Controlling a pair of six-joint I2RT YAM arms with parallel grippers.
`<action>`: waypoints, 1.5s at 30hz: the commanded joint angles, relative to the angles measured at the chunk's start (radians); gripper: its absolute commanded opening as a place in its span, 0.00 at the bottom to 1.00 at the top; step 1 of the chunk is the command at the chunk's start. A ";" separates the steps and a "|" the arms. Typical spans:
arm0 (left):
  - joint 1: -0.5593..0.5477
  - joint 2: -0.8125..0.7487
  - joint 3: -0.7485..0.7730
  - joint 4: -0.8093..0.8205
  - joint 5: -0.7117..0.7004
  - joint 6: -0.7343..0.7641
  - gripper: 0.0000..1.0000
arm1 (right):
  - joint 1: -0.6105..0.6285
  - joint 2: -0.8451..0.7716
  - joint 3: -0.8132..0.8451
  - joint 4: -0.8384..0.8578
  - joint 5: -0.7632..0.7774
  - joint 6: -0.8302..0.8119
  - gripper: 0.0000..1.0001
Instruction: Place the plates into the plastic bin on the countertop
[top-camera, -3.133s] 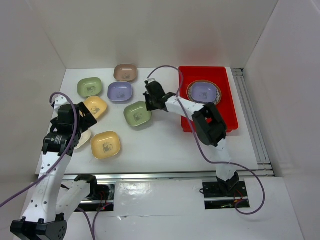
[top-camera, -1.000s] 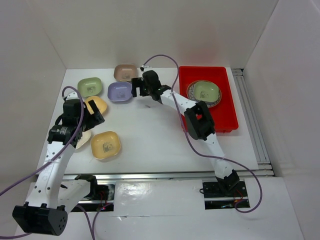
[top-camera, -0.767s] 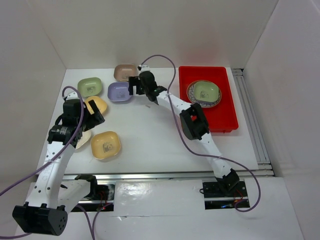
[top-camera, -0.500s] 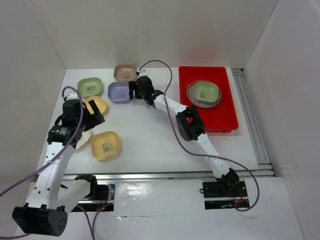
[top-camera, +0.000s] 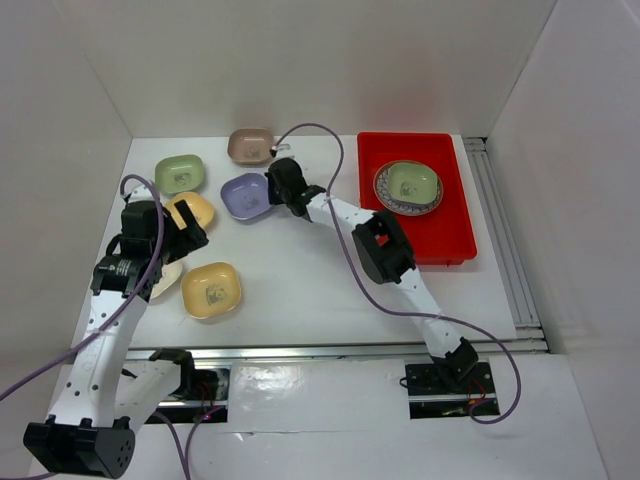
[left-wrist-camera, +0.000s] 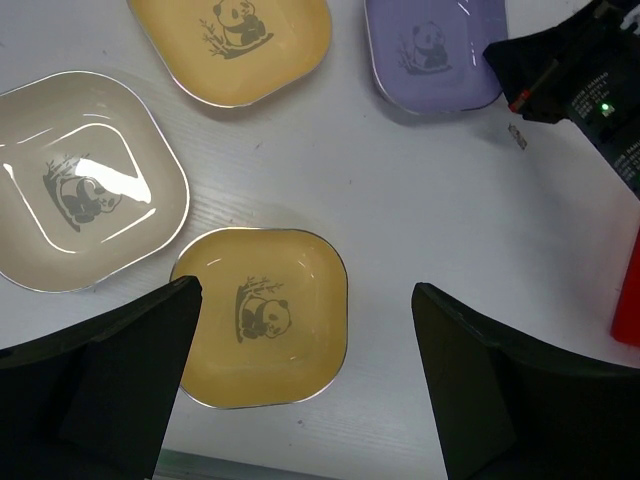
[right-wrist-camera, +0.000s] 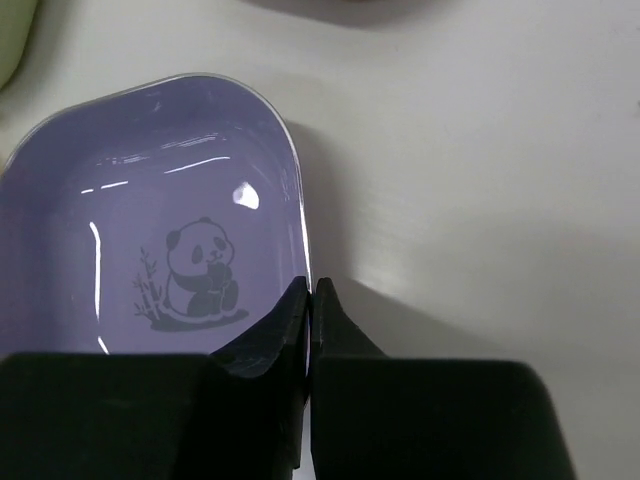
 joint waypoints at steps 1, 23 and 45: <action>0.005 -0.003 0.006 0.026 -0.002 0.003 1.00 | -0.006 -0.199 -0.151 0.005 0.011 -0.026 0.00; 0.005 0.098 0.013 0.076 0.166 0.022 1.00 | -0.653 -0.913 -0.828 -0.090 0.155 -0.048 0.00; -0.025 1.243 1.192 0.133 0.280 0.118 1.00 | -0.721 -0.783 -0.833 -0.035 0.092 -0.069 1.00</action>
